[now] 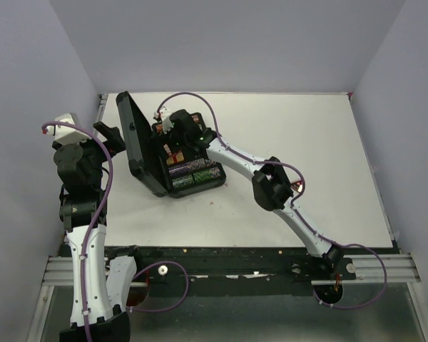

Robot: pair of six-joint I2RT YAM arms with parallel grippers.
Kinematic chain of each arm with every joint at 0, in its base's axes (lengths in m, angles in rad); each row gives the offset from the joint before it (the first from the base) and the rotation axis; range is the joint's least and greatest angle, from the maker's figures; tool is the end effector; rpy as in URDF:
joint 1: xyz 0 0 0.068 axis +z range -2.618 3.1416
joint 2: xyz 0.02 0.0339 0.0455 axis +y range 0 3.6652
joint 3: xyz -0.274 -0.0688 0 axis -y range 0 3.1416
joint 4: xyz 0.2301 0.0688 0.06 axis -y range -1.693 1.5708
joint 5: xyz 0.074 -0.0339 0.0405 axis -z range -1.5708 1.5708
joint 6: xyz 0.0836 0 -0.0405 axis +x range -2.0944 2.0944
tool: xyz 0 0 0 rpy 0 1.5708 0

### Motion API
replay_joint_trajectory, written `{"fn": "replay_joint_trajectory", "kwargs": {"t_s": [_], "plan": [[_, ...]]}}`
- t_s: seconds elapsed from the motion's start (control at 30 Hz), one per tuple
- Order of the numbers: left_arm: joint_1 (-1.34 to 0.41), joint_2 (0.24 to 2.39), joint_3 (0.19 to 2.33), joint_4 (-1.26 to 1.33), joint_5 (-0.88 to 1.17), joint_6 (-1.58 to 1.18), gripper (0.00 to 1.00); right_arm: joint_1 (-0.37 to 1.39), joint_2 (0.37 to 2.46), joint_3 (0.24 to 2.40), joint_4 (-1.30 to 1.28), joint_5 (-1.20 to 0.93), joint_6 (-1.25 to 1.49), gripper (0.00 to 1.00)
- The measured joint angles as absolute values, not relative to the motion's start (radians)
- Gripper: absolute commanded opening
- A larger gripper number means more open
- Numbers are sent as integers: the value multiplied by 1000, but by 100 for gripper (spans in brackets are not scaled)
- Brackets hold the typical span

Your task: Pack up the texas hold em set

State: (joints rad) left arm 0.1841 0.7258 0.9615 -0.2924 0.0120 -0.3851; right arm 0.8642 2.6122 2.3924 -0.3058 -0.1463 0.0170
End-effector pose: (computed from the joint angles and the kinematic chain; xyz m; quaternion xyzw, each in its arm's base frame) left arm 0.1792 0.0324 0.3985 -0.2001 0.6988 -0.0732 0.6829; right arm 0.3996 0.4868 0.1816 -0.3885 0.7728 0.2696 0.4232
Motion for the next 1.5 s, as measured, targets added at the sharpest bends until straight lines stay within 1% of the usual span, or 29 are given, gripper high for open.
{"fn": "replay_joint_trajectory", "kwargs": {"t_s": [0.17, 0.3, 0.53, 0.73, 0.8, 1.0, 1.13, 1.37, 1.5], "plan": [[184, 726, 958, -292, 12, -387, 99, 863, 2615, 2379, -300, -147, -1, 91], [184, 726, 957, -292, 12, -387, 99, 864, 2626, 2396, -307, -143, 0, 94], [184, 725, 957, -291, 12, -387, 99, 866, 2656, 2453, -342, -142, 2, 93], [184, 725, 957, -290, 12, -387, 99, 874, 2597, 2305, -222, -112, 3, 92], [184, 725, 957, -287, 12, -387, 99, 878, 2582, 2267, -185, -97, 6, 94], [184, 725, 957, -286, 12, -387, 99, 892, 2576, 2262, -175, -29, 34, 100], [184, 725, 957, -286, 12, -386, 99, 899, 2557, 2269, -213, 22, 56, 100], [184, 719, 957, -285, 12, -386, 99, 886, 2420, 2214, -371, 111, 107, 100], [184, 715, 953, -284, 12, -386, 99, 864, 2241, 2074, -404, 180, 155, 100]]}}
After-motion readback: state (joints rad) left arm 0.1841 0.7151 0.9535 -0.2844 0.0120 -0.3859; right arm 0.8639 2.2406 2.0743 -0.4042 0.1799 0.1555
